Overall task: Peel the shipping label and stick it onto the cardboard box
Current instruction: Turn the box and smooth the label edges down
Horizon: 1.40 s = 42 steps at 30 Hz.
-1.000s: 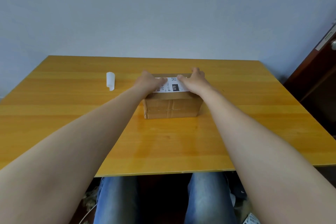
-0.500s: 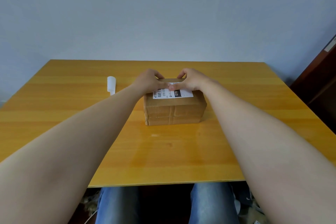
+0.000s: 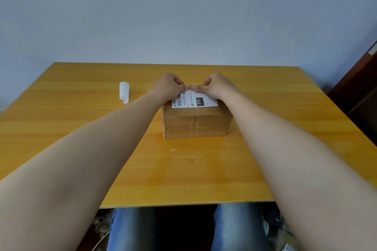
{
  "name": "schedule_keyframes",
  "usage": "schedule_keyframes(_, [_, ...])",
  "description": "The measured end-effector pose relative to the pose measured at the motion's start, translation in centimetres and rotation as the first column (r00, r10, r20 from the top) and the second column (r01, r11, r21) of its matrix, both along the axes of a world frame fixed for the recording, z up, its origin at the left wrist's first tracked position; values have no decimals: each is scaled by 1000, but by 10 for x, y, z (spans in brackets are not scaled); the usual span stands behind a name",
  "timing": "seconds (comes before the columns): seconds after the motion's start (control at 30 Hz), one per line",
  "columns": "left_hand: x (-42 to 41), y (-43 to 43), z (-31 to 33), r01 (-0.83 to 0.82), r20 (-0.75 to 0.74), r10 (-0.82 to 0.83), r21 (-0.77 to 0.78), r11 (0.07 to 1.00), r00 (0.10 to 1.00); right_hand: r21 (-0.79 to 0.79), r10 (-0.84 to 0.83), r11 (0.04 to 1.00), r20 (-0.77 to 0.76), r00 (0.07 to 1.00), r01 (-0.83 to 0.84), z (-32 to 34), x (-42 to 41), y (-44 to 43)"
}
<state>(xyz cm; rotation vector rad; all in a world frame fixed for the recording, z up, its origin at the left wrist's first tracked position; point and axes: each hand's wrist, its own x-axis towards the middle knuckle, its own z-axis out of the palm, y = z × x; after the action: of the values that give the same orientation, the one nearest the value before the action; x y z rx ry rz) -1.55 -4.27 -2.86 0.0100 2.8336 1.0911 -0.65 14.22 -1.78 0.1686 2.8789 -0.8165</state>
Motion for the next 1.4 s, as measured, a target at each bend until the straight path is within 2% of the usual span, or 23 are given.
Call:
schedule_keyframes(0.13, [8, -6, 5, 12, -93, -6, 62, 998, 996, -71, -11, 997, -48, 999, 8, 0, 11, 3])
schedule_keyframes(0.27, [17, -8, 6, 102, -44, -100, 47, 994, 994, -114, 15, 993, -17, 1000, -17, -2, 15, 3])
schedule_keyframes(0.33, [19, -7, 6, 114, -50, -114, 6, 993, 992, -126, 26, 992, 0, 1000, -26, -5, 16, 3])
schedule_keyframes(0.5, [17, -11, 7, 157, -10, -157, 19, 987, 988, -133, 55, 990, 11, 998, -53, -10, 19, 8])
schedule_keyframes(0.73, [16, -18, 9, 323, 129, -312, -78, 943, 941, -66, 142, 989, 113, 983, -135, -6, 19, 16])
schedule_keyframes(0.87, [22, -21, 12, 452, 205, -408, -262, 853, 890, -60, 166, 985, 124, 978, -159, -6, 22, 20])
schedule_keyframes(0.97, [24, -25, 14, 482, 241, -424, -302, 822, 873, -37, 147, 989, 139, 979, -143, -5, 26, 20])
schedule_keyframes(1.07, [22, -26, 11, 428, 202, -385, -261, 865, 901, -30, 76, 997, 127, 989, -73, -2, 31, 20])
schedule_keyframes(1.2, [25, -26, 17, 255, 61, -248, -180, 950, 967, 15, -80, 997, 129, 988, 78, 4, 43, 28])
schedule_keyframes(1.3, [29, -24, 20, 151, 91, -132, -256, 955, 987, 69, -222, 974, 143, 964, 214, 6, 48, 35])
schedule_keyframes(1.37, [36, -19, 22, 94, 105, -63, -314, 945, 992, 60, -276, 961, 171, 946, 269, 7, 51, 37])
schedule_keyframes(1.4, [40, -17, 21, 65, 99, -38, -293, 954, 994, 40, -280, 960, 185, 942, 278, 8, 52, 36])
